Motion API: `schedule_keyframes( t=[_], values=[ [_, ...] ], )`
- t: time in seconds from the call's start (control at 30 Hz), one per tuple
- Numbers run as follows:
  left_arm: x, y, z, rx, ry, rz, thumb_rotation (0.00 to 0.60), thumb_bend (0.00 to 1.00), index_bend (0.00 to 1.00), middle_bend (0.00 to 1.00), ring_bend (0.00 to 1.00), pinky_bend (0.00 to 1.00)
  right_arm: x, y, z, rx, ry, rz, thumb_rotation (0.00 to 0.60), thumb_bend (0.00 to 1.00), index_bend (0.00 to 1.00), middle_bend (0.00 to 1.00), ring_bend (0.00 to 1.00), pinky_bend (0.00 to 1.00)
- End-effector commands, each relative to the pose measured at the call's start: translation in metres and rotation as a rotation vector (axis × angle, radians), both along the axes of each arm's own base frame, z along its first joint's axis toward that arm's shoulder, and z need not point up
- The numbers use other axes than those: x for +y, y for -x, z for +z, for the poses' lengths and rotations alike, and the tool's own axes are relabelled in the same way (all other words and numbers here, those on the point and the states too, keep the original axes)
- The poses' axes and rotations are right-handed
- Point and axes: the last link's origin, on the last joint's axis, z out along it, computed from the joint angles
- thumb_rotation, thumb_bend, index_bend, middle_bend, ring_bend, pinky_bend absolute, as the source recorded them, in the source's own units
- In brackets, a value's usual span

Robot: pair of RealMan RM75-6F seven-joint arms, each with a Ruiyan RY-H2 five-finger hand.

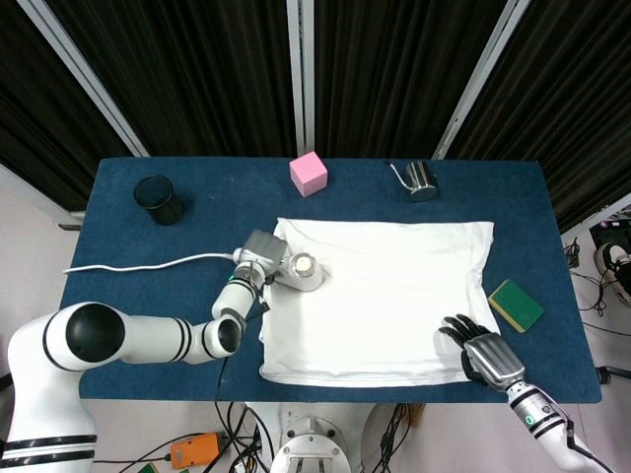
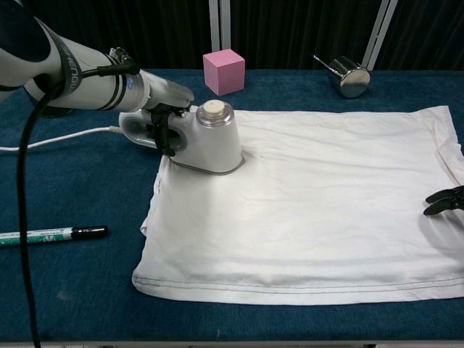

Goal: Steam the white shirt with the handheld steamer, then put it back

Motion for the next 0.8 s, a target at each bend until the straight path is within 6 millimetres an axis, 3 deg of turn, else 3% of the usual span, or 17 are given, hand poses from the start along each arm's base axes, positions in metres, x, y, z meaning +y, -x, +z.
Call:
schedule_keyframes(
  t=[0.03, 0.3, 0.5, 0.8],
  values=[
    [0.009, 0.012, 0.01, -0.021, -0.044, 0.05, 0.594, 0.54, 0.82, 0.89, 0.75, 0.68, 0.0, 0.0, 0.0, 0.0, 0.0, 0.001, 0.6, 1.0, 0.22, 0.15, 0.12, 0.28],
    [0.01, 0.039, 0.054, -0.072, -0.114, 0.052, 0.579, 0.53, 0.82, 0.89, 0.75, 0.68, -0.003, -0.002, 0.007, -0.013, 0.033, 0.009, 0.6, 1.0, 0.22, 0.15, 0.12, 0.28],
    [-0.003, 0.079, 0.082, -0.051, -0.146, 0.083, 0.565, 0.52, 0.81, 0.87, 0.74, 0.68, -0.009, -0.005, 0.024, -0.045, 0.109, 0.019, 0.6, 1.0, 0.22, 0.15, 0.12, 0.28],
    [-0.005, 0.112, 0.079, -0.034, -0.143, 0.149, 0.564, 0.5, 0.75, 0.8, 0.67, 0.68, -0.009, -0.009, 0.031, -0.048, 0.133, 0.036, 0.6, 1.0, 0.22, 0.15, 0.12, 0.28]
  ],
)
